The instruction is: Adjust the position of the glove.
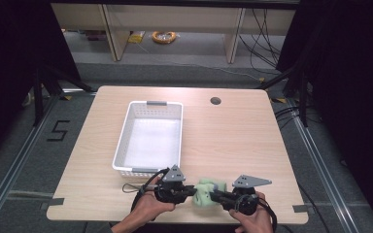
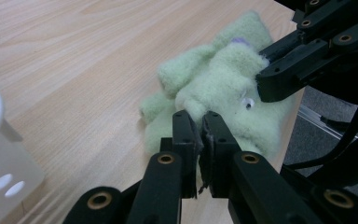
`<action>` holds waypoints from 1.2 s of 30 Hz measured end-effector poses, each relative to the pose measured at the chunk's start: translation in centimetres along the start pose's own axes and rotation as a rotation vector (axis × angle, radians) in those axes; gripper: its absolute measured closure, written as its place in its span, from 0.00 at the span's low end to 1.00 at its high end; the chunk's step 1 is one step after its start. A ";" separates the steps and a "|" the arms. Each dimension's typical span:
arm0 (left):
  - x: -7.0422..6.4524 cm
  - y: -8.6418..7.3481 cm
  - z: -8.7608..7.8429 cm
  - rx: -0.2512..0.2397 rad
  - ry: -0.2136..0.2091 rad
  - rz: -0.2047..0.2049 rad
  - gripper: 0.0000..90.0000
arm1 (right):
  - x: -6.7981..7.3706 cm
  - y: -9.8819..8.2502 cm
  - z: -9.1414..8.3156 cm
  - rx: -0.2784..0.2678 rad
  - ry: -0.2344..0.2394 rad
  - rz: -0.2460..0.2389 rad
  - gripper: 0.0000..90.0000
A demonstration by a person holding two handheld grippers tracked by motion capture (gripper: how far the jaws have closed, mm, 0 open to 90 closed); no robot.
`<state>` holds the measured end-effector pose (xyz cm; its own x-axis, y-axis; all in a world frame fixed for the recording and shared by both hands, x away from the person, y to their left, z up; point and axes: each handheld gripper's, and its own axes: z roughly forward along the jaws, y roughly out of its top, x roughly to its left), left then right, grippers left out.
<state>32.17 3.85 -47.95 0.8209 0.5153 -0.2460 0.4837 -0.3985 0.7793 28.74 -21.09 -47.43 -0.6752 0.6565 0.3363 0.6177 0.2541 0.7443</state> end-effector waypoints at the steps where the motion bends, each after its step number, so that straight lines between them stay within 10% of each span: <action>1: 0.2 0.1 0.0 0.006 0.001 0.015 0.94 | 0.0 -0.1 0.0 0.013 0.012 0.049 0.93; 12: 0.9 -0.5 0.6 0.036 -0.001 -0.052 0.92 | -1.4 -0.7 1.2 0.041 0.009 0.054 0.91; 13: 0.9 -0.6 0.7 0.037 -0.001 -0.065 0.92 | -0.9 -0.8 1.2 0.054 0.030 0.129 0.90; 14: 1.0 -0.6 0.8 0.038 0.001 -0.057 0.91 | -1.4 -0.8 1.3 0.045 0.019 0.068 0.88; 25: 1.6 -0.9 0.9 0.032 0.027 -0.083 0.77 | -1.0 -0.5 0.8 0.045 0.022 0.073 0.66; 26: 1.6 -0.9 0.8 0.031 0.029 -0.091 0.75 | -1.3 -0.3 0.5 0.035 0.006 0.025 0.65; 36: 1.2 -1.1 -0.9 -0.006 0.040 -0.157 0.55 | -3.8 0.0 -1.7 0.004 -0.100 0.083 0.60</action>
<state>32.33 5.57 -48.61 0.7224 0.6009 -0.3422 0.6035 -0.3062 0.7362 30.63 -24.77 -47.69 -0.5781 0.7429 0.3375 0.6718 0.1986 0.7136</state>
